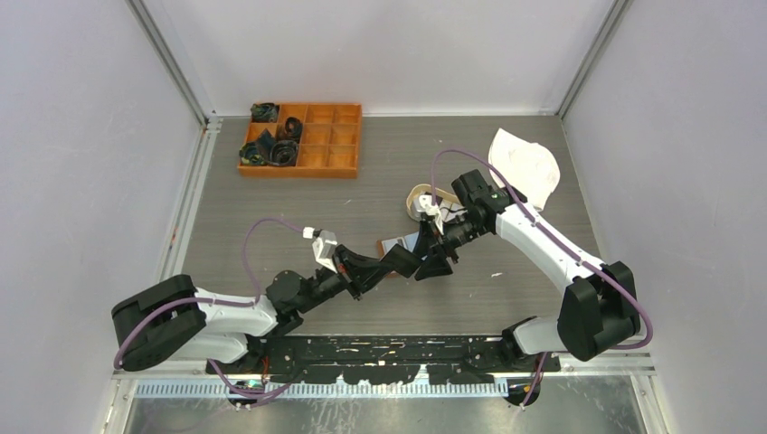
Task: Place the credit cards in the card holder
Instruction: Insert the credit card into the card holder.
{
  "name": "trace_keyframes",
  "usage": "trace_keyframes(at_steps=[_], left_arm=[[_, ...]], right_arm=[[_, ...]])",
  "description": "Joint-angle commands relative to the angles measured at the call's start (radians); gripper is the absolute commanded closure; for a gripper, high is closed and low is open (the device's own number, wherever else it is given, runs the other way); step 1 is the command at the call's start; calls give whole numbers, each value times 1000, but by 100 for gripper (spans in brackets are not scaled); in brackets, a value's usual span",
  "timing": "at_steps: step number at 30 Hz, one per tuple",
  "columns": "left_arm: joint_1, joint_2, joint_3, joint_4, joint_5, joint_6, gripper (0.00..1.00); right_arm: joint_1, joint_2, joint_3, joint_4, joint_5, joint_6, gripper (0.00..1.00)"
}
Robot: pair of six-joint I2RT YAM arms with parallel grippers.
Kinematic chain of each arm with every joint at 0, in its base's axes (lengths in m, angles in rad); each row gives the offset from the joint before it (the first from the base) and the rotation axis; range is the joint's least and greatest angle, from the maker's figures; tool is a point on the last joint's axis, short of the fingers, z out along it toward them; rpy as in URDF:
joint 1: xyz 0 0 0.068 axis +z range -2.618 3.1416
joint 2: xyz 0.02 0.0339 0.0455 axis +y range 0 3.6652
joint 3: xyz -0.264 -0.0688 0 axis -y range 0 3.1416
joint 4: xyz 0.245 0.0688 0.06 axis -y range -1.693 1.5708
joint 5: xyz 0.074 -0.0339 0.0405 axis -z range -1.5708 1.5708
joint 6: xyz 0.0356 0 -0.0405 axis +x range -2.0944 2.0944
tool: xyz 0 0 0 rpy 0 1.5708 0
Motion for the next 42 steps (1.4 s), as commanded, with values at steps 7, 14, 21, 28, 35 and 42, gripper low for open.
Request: trace_keyframes(at_steps=[7,14,21,28,35,42], left_arm=[[39,6,-1,76,44,-51,100],[54,4,-5,76,57,-56,100],[68,-58,-31,76,5,-99,78],[71,-171,-73,76,-38,-100,70],[70,-172,-69,75,-65,-106,69],[71,-165,-56,76,-70,-102,86]], right_arm=[[12,1,27,81,-70,159,51],[34,30,49,86,-67,202,90],[56,63,38,183,-119,330,99],[56,46,-31,497,-101,691,99],[68,35,-61,572,-114,748,99],[92,51,-32,442,-98,610,99]])
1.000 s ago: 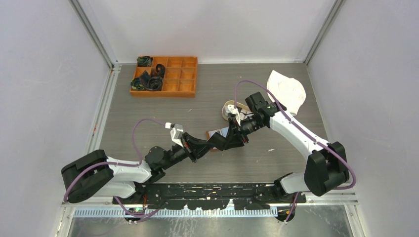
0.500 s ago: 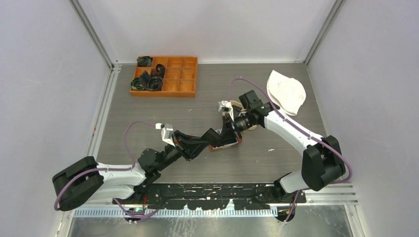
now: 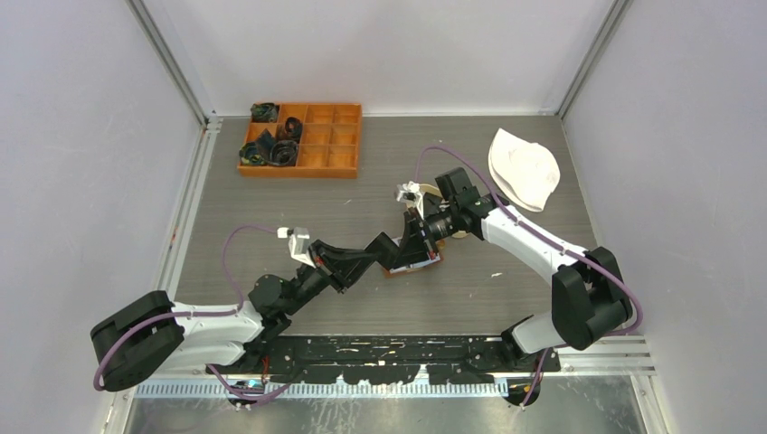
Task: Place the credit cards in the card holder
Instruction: Insert the credit card into the card holder.
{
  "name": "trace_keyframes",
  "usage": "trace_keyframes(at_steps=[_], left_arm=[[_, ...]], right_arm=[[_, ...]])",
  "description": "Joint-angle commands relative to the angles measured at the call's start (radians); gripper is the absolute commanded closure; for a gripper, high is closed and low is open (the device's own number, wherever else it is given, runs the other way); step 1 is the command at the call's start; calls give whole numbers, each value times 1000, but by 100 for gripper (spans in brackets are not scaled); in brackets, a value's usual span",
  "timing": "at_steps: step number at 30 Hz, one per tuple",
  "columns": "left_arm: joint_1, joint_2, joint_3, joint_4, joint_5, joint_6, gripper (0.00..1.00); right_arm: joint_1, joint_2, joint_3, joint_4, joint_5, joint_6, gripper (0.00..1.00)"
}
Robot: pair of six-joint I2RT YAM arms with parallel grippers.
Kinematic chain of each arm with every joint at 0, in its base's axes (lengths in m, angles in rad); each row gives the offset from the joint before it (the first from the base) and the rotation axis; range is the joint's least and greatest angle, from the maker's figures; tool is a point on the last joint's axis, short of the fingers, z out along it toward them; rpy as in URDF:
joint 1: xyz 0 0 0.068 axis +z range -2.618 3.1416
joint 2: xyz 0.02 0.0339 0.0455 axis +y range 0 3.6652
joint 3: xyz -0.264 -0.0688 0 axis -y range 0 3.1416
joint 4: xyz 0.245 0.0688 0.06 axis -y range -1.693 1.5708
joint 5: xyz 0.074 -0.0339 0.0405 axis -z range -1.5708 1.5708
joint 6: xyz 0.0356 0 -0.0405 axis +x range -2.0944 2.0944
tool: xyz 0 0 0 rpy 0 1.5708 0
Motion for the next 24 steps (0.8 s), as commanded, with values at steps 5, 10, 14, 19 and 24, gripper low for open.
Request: trace_keyframes(at_steps=[5,10,14,19,24], left_arm=[[-2,-4,13,84,-11,3,100],[4,13,10,82,-14,-3,100],[6,38,26,81,-8,-19,80],[9,48,30,83,-6,-18,77],[15,41,29,83,12,-9,100]], right_arm=[[22,-15,44,-122,54,-158,99],[22,-16,45,-131,72,-175,98],[31,-7,48,-139,70,-178,99],[40,1,55,-166,69,-201,99],[42,9,66,-194,76,-227,97]])
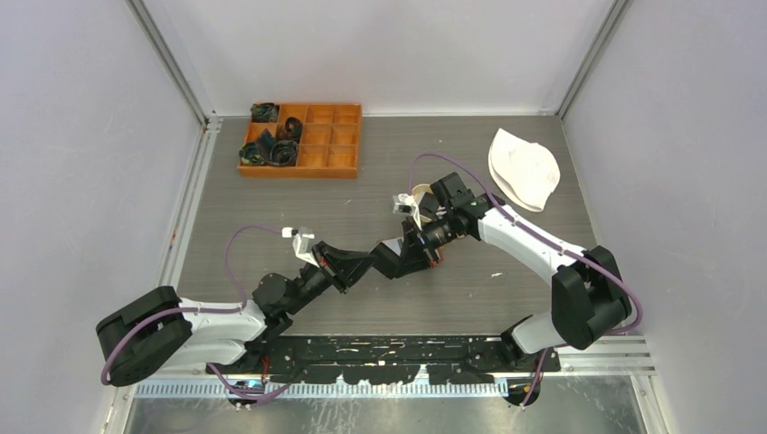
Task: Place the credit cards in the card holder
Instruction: Insert the credit card into the card holder.
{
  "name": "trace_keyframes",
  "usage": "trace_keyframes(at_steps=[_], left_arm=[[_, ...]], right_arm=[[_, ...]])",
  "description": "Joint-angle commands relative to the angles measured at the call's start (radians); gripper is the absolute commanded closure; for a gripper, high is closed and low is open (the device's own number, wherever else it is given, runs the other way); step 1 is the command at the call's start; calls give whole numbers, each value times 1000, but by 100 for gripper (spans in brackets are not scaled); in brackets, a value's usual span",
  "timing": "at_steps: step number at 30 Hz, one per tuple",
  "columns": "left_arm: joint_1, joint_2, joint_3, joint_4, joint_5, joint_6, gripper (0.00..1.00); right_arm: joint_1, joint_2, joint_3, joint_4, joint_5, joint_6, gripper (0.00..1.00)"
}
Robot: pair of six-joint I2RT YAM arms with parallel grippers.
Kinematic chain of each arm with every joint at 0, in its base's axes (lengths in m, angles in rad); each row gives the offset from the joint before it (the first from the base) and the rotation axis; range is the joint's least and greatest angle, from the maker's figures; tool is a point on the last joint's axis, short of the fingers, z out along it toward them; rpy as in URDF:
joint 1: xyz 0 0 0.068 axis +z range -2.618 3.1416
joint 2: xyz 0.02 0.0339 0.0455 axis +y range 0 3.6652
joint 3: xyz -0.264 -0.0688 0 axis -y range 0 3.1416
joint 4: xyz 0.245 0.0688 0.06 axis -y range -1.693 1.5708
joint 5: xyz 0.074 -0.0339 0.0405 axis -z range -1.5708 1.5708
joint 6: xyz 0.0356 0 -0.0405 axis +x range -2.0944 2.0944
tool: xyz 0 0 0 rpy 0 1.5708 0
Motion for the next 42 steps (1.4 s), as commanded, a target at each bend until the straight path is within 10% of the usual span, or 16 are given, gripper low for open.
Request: trace_keyframes(at_steps=[1,9,18,28,42], left_arm=[[10,-9,29,81,17,12,100],[74,-65,21,-124,20,-34,100],[141,-241,90,-652,34,-25,100],[156,-204,84,-624,80,-56,100],[225,-73,96,-489,172,-179,100]], right_arm=[[5,5,50,-29,8,-42,92],[-72,-32,119,-139,189,-135,58],[-147,-71,35,75,730,-32,71],[-63,170,101,-27,1080,-117,84],[2,292,130,-63,1109,-105,84]])
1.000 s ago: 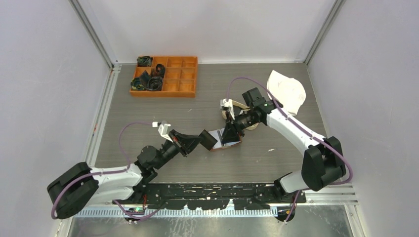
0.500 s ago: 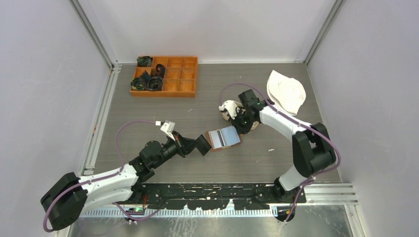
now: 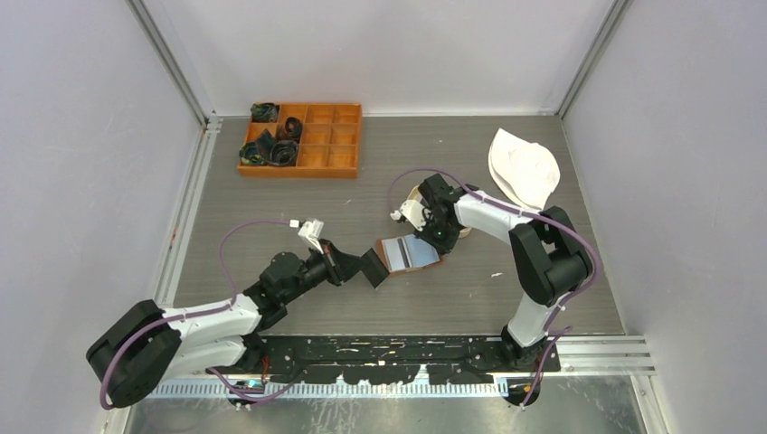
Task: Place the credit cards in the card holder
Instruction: Insert the credit card into the card holder.
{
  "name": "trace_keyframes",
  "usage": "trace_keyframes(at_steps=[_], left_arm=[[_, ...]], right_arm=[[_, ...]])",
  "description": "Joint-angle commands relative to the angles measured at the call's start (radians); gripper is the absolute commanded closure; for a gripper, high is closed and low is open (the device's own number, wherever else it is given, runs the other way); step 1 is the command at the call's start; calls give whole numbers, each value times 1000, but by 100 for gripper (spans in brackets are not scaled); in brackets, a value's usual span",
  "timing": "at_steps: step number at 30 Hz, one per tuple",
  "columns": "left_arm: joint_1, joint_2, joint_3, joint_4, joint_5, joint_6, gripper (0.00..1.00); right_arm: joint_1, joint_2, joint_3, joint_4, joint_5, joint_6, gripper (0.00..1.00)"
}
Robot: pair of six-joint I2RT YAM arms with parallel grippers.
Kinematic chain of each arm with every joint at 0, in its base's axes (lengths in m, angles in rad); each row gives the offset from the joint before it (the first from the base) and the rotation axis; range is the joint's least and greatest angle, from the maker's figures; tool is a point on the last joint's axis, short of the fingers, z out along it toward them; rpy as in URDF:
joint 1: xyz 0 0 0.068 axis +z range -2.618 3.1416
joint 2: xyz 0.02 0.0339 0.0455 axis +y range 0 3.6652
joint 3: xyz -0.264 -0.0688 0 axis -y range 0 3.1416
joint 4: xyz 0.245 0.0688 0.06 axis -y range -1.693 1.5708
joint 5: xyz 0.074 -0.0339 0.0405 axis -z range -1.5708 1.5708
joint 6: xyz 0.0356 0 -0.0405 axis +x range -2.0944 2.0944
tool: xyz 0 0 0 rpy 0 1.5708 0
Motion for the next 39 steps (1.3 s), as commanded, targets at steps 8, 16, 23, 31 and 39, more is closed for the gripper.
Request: trace_keyframes(at_steps=[8,16,23,31,39], left_arm=[[147,207,119,195,217,-147,100],[259,406,267,143,440,-165,100],[318,641,409,178,608,-178,100],[320,757,467,133,600,-187,100],[319,833,504,131,580,-218,100]], right_arm=[[77,9,45,16,-64,59,84],[44,-44,53,26,-57,79,82],[-17,-58,56,27,-108,109,82],[-23,-39,56,36,-107,128,82],[-23,-34,58,32,-113,130,82]])
